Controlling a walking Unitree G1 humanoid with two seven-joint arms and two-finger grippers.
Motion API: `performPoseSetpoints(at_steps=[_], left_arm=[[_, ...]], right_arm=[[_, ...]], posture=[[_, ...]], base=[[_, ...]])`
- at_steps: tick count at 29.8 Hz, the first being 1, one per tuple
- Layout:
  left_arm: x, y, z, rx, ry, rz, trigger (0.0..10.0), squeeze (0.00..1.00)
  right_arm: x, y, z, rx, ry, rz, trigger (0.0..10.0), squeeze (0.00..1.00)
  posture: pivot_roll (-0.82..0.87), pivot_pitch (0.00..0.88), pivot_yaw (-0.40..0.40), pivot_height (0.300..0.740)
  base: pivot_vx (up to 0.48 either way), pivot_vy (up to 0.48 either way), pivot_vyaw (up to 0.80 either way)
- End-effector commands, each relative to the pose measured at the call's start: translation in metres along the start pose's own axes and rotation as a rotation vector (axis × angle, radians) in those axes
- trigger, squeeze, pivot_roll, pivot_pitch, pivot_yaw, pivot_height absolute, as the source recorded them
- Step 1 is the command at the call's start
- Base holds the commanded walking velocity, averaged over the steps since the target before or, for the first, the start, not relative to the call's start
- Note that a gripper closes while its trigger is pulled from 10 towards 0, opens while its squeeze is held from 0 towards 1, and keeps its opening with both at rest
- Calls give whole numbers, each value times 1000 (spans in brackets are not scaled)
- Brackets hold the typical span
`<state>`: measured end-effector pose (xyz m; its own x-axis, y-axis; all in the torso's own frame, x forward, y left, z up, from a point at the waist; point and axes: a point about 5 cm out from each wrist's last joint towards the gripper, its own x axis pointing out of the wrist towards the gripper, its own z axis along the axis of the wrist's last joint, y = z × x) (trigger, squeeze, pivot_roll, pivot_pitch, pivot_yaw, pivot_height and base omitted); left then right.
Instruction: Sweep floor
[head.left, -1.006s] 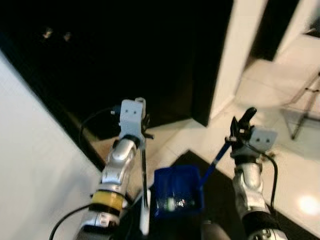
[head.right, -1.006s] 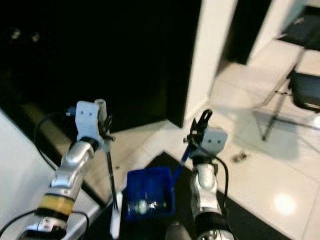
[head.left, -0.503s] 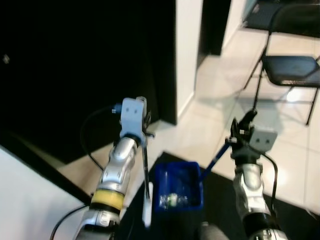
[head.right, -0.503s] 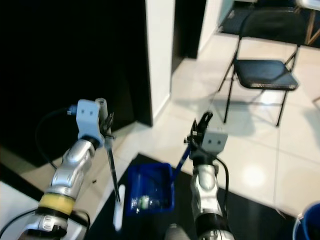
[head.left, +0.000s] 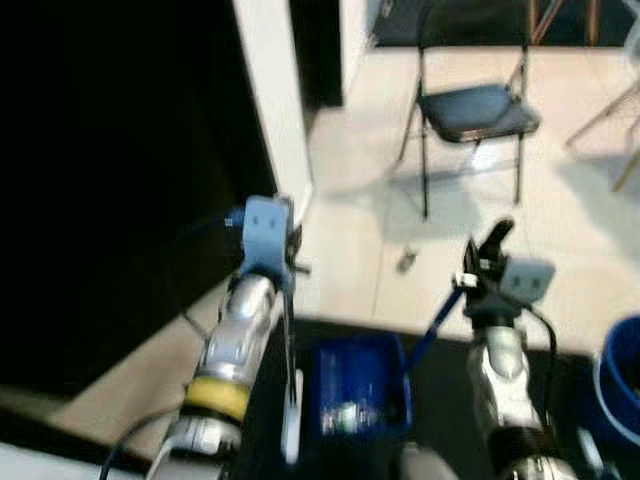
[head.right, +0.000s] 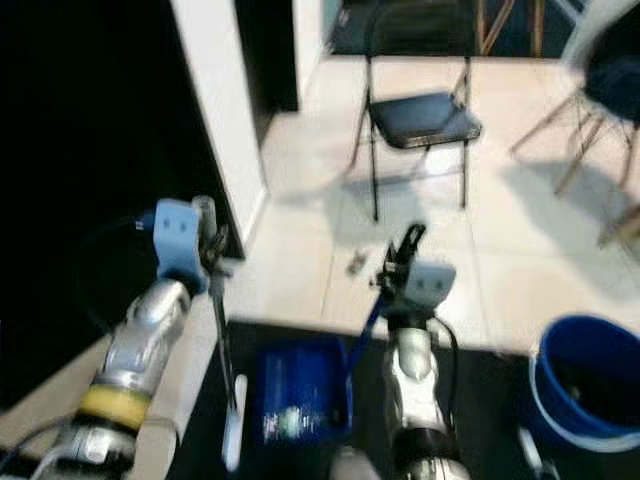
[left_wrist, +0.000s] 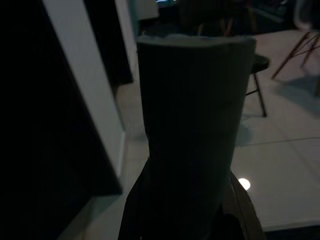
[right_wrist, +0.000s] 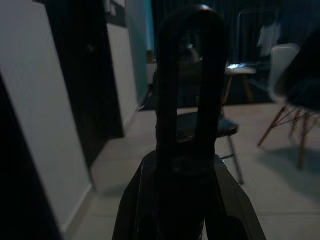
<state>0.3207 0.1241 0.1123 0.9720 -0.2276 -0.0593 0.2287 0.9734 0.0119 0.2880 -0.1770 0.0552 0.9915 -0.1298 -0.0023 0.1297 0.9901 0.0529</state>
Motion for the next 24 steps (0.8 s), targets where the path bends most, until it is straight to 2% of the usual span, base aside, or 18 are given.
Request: performPoseSetpoints(at_steps=[1, 24], left_arm=[[-1, 3, 1, 9, -9, 7, 10000, 0], [-1, 2, 0, 10, -8, 6, 10000, 0]], right_arm=[[1, 6, 4, 20, -30, 9, 10000, 0], [0, 6, 3, 18, -28, 11, 10000, 0]], posture=[[-14, 0, 85, 740], [-14, 0, 84, 740]], base=[[0, 0, -800], [0, 0, -800]])
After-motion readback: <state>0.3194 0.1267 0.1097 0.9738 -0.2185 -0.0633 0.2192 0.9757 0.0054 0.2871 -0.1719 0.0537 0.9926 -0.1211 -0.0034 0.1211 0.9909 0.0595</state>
